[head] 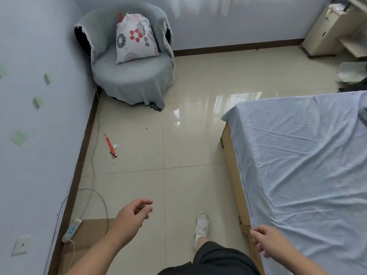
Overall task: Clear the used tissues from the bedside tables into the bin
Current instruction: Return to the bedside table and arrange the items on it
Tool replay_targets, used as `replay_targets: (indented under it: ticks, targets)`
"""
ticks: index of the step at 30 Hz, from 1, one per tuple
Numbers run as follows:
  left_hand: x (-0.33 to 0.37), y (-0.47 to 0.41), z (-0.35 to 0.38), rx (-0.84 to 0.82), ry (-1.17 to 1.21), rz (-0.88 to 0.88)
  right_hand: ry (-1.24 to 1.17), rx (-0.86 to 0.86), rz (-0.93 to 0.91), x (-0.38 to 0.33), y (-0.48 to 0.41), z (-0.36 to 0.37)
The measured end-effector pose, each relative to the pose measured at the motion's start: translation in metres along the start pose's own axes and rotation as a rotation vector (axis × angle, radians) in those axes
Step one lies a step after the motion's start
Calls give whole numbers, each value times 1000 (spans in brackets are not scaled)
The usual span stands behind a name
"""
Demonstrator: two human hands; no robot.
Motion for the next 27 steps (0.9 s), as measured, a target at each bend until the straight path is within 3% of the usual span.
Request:
replay_targets:
  ticks: [10, 16, 22, 27]
  targets:
    - [41, -116, -45, 86, 48, -161, 86, -18, -244, -258, -105, -83]
    - [88, -225, -71, 63, 67, -160, 52, 27, -283, -369, -167, -111]
    - [191, -354, -98, -57, 14, -93, 19, 75, -210, -425, -207, -129]
    - [303, -446, -107, -123, -11, -9, -106, 97, -31, -412, -235, -144]
Point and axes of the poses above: each hand's wrist, its own y-axis away from the middle knuckle, its own z-axis out of the palm, x = y × z, the point moved 9 cm from there along -y, towards the middle knuckle
